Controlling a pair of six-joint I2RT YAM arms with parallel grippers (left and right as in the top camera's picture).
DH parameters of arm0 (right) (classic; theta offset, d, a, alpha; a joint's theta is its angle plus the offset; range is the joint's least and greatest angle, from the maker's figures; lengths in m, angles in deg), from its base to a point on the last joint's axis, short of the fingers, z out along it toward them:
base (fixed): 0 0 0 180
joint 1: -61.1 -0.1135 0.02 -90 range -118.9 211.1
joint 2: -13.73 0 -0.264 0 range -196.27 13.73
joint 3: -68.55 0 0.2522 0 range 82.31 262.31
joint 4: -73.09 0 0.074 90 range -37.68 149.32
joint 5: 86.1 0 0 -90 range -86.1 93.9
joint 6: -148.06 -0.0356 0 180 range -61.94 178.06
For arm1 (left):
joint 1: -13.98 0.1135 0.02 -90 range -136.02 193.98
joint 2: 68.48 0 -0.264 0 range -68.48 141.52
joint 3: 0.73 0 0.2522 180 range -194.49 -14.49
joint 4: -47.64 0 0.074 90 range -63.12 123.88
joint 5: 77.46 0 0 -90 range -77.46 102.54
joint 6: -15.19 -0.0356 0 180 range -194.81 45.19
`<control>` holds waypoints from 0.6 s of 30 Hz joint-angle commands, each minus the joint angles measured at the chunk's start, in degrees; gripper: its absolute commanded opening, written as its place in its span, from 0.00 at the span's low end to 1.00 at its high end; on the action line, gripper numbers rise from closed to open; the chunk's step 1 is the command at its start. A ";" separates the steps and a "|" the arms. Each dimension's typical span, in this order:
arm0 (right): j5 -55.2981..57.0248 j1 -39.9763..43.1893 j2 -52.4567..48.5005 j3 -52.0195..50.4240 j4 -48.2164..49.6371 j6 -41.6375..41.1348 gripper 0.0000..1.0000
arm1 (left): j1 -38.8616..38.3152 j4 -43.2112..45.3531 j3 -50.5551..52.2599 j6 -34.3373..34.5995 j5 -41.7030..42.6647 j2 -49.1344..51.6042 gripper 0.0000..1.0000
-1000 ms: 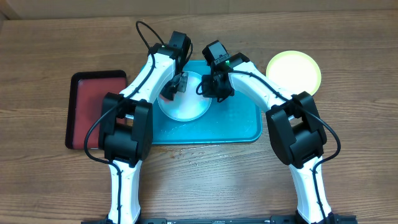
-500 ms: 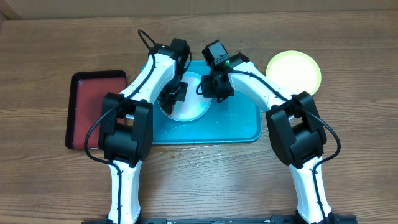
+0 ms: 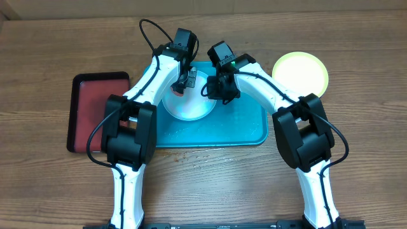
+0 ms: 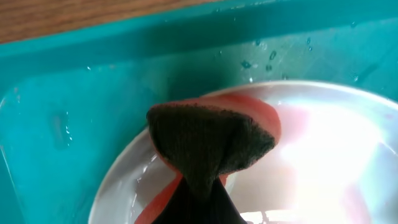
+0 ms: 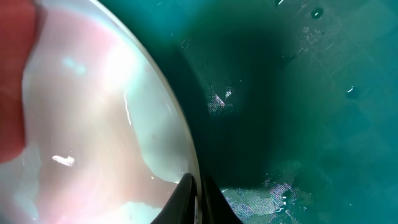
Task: Clean dirty plates on tray and stack at the side
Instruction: 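Scrub the white plate with the left-held sponge while the right holds it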
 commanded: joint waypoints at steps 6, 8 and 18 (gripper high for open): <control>2.34 0.11 -0.66 -0.50 -0.11 0.35 0.05 | -0.02 -10.21 0.07 0.42 19.58 -0.13 0.04; 2.32 0.11 -0.66 -0.50 0.11 0.35 0.05 | -0.04 -12.37 0.07 0.42 24.70 -0.13 0.04; 2.34 0.11 -0.66 -0.50 -0.07 0.35 0.05 | 0.87 -12.68 0.00 0.70 22.84 -0.13 0.04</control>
